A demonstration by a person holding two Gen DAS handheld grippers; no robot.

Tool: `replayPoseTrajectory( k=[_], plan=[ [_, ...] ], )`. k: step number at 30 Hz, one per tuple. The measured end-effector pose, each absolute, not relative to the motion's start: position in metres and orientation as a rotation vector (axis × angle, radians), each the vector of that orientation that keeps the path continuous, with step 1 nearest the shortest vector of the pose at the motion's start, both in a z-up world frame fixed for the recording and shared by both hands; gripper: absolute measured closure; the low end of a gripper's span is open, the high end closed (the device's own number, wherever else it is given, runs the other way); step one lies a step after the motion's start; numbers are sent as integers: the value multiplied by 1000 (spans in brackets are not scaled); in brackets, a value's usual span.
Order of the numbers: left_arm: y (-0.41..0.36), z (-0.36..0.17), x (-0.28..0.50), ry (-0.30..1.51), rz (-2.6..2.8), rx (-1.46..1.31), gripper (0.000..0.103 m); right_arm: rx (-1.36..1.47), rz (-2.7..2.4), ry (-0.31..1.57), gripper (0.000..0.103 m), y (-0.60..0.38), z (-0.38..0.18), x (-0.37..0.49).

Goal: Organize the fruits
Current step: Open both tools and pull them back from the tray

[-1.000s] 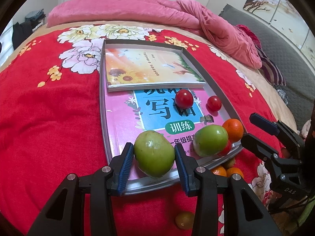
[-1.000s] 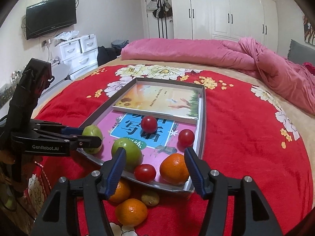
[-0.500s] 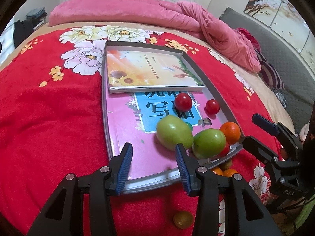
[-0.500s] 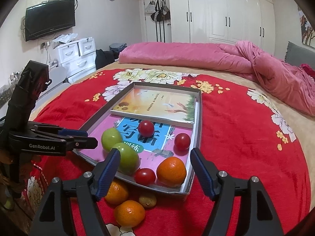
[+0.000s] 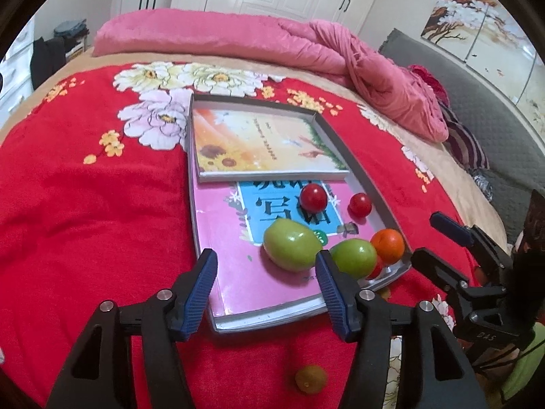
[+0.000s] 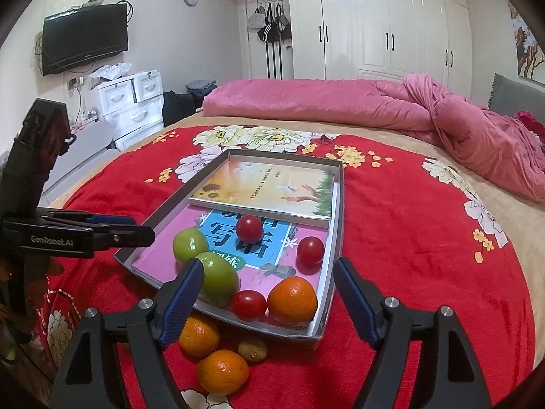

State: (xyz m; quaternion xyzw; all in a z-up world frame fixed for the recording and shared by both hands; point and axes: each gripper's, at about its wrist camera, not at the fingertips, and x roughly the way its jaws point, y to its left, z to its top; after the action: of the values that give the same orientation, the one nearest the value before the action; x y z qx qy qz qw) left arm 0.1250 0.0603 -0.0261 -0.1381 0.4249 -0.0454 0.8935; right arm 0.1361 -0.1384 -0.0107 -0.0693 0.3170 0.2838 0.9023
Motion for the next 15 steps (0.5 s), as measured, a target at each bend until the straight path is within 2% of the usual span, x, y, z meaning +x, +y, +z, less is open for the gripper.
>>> replayPoseTrajectory(
  k=[2, 10, 15],
  plan=[
    [60, -22, 123, 869, -94, -283, 35, -143, 581, 652, 21, -139, -10, 135],
    [58, -9, 115, 826, -103, -273, 28, -134, 562, 636, 19, -143, -6, 134],
    [61, -3, 110, 799, -103, -286, 28, -114, 539, 612, 15, -149, -1, 135]
  ],
)
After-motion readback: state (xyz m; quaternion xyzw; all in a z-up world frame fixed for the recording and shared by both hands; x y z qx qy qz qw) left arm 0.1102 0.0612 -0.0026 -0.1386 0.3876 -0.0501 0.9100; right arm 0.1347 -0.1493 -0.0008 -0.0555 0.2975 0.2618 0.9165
